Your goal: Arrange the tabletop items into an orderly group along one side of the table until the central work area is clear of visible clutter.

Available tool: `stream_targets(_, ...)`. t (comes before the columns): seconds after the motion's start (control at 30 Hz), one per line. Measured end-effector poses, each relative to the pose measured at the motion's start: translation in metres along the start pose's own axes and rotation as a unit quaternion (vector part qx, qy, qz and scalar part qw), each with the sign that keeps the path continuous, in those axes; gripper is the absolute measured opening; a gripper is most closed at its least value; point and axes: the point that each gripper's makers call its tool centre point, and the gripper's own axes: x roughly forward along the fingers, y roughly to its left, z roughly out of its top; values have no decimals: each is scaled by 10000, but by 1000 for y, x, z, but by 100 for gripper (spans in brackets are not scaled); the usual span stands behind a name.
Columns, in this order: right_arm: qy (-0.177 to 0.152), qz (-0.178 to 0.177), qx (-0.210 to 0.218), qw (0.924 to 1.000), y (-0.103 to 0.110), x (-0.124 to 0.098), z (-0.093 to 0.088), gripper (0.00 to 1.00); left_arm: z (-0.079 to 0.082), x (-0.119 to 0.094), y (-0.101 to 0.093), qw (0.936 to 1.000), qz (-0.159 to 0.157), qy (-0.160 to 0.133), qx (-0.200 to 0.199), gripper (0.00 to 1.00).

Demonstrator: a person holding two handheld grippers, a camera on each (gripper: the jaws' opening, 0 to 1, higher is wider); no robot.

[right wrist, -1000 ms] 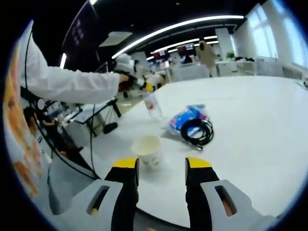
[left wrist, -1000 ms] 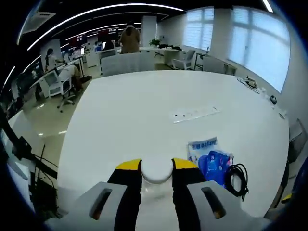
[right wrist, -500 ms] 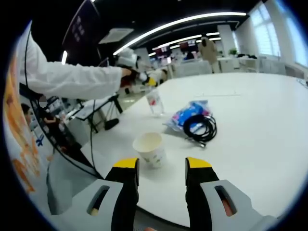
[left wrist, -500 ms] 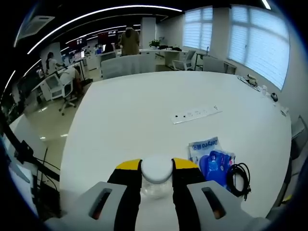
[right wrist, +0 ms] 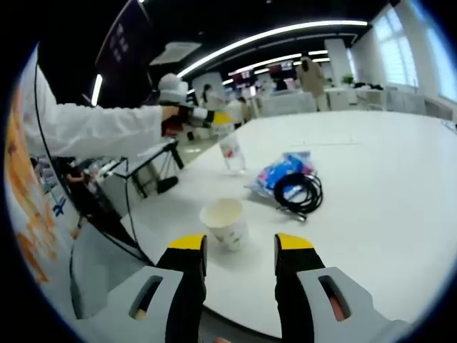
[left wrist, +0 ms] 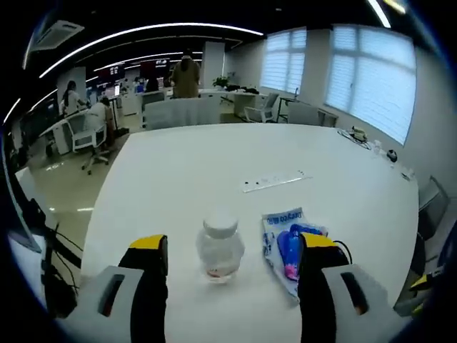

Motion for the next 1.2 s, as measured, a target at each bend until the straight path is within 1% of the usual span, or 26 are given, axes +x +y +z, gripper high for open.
stream_targets(0.07,-1,44,-32,10000,2,0,0,36,-12,-18,-4,10000,-39,-63,-16,79)
stream_targets(0.13,37,102,-75,9999,5,0,-1,36,-22,-30,-8,9999,-94,-101,38,83)
stream_targets(0.17,51,134,-111,9998,6,1,-1,35,-28,-35,-11,9998,-142,-90,133,85)
stream_targets(0.2,59,156,-131,9998,8,1,-1,35,-38,-45,-15,9991,-215,-20,378,87)
stream_targets(0.27,82,236,-168,9995,11,1,-1,35,-50,-63,-19,9985,-161,-48,512,89)
stream_targets(0.33,124,312,-168,9993,14,2,-2,35,-59,-79,-25,9988,-183,-90,448,90)
stream_targets(0.4,149,386,-164,9990,17,3,-3,36,-67,-90,-33,9990,-231,-146,362,94)
stream_targets(0.47,168,450,-161,9987,21,5,-2,36,-80,-106,-46,9990,-234,-201,314,97)
stream_targets(0.53,183,486,-157,9985,22,7,0,37,-88,-115,-55,9987,-230,-274,355,100)
stream_targets(0.57,197,507,-149,9984,24,7,0,37,-94,-120,-62,9982,-238,-301,464,100)
stream_targets(0.63,230,542,-135,9982,25,9,2,37,-105,-125,-69,9968,-311,-334,659,100)
stream_targets(0.8,267,678,-304,9969,31,10,8,37,-123,-137,-73,9978,-238,-293,543,100)
stream_targets(0.83,269,689,-328,9967,31,10,10,37,-126,-141,-71,9981,-137,-312,523,100)
stream_targets(1.0,303,756,-435,9957,32,15,16,37,-136,-151,-73,9980,9,-406,482,100)
stream_targets(1.1,349,820,-562,9944,33,21,20,37,-145,-150,-77,9978,33,-429,496,100)
stream_targets(1.17,371,883,-670,9931,36,25,24,37,-157,-145,-78,9980,53,-247,574,100)
stream_targets(1.2,387,920,-726,9923,37,26,26,37,-162,-142,-78,9983,52,-216,543,100)
